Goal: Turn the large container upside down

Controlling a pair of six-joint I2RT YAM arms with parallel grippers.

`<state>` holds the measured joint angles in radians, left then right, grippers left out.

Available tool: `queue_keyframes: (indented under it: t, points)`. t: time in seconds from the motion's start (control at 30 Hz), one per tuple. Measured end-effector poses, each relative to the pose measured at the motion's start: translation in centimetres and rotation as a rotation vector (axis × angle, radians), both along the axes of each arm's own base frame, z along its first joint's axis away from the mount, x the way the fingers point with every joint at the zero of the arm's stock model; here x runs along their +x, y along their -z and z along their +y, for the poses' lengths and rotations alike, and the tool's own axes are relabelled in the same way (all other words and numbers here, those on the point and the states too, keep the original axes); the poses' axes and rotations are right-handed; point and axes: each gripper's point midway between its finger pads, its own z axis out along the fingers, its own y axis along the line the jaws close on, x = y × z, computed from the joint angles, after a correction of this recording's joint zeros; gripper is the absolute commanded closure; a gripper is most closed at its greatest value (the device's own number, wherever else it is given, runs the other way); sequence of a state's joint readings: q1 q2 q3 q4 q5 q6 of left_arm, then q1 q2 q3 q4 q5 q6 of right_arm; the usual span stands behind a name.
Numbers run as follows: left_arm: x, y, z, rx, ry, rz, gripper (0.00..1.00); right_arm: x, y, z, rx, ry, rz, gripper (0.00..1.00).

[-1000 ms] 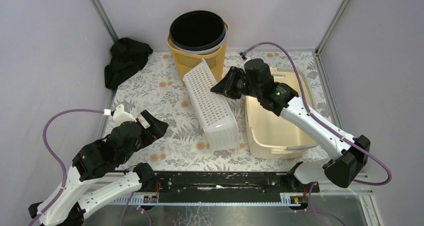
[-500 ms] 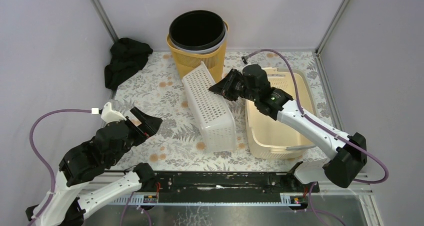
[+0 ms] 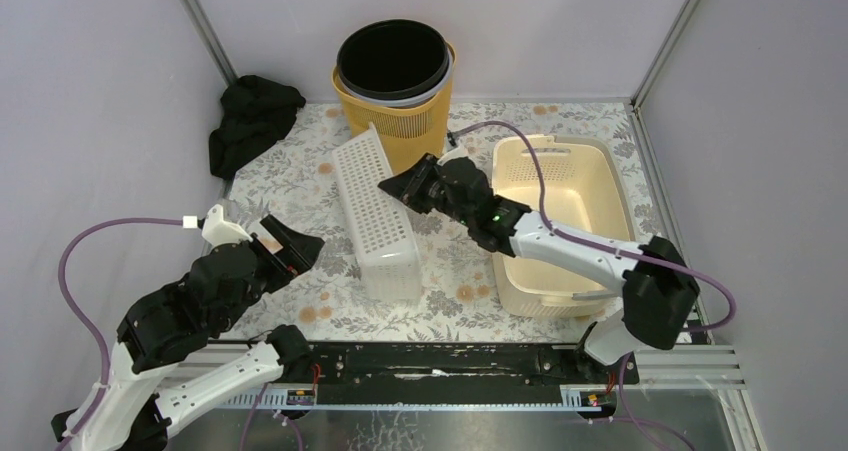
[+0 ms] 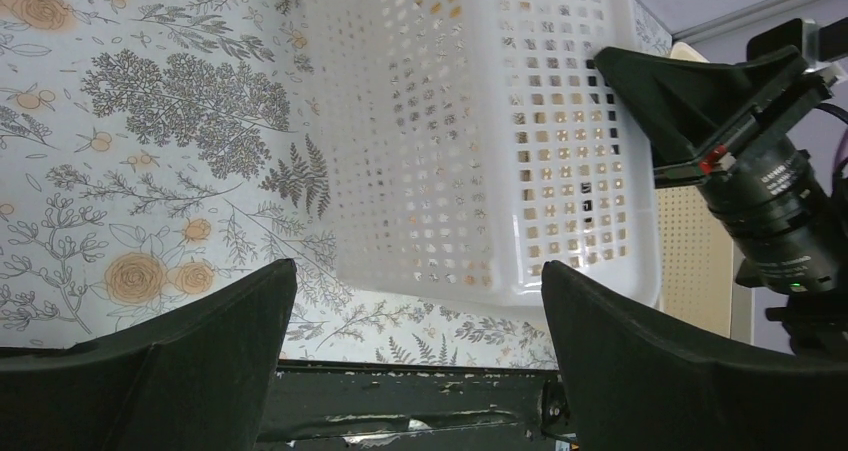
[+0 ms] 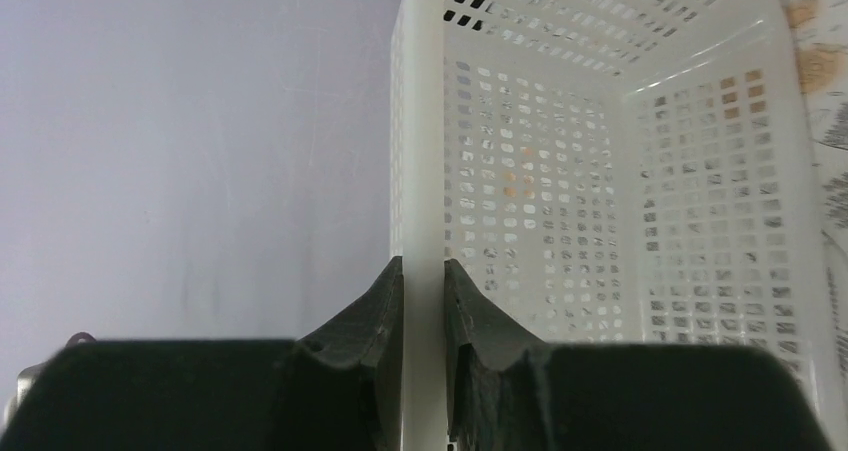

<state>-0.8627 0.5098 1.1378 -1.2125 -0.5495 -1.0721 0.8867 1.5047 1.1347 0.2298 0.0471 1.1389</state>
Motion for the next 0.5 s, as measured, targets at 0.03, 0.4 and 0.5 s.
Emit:
queue_keyframes:
  t: [0.03, 0.4, 0.5]
  points:
    - [0.0, 0.0, 0.0, 0.000, 0.001, -0.001, 0.00, -0.1, 0.2, 0.9, 0.013, 0.003, -0.010, 1.00]
    - [-0.5, -0.2, 0.3, 0.013, 0.020, -0.002, 0.00, -0.7, 0.8, 9.0, 0.151, 0.005, -0.057, 1.00]
    - [-0.6, -0.8, 0.4, 0.011, 0.027, -0.012, 0.00, -0.9, 0.8, 10.8, 0.171, -0.009, -0.061, 1.00]
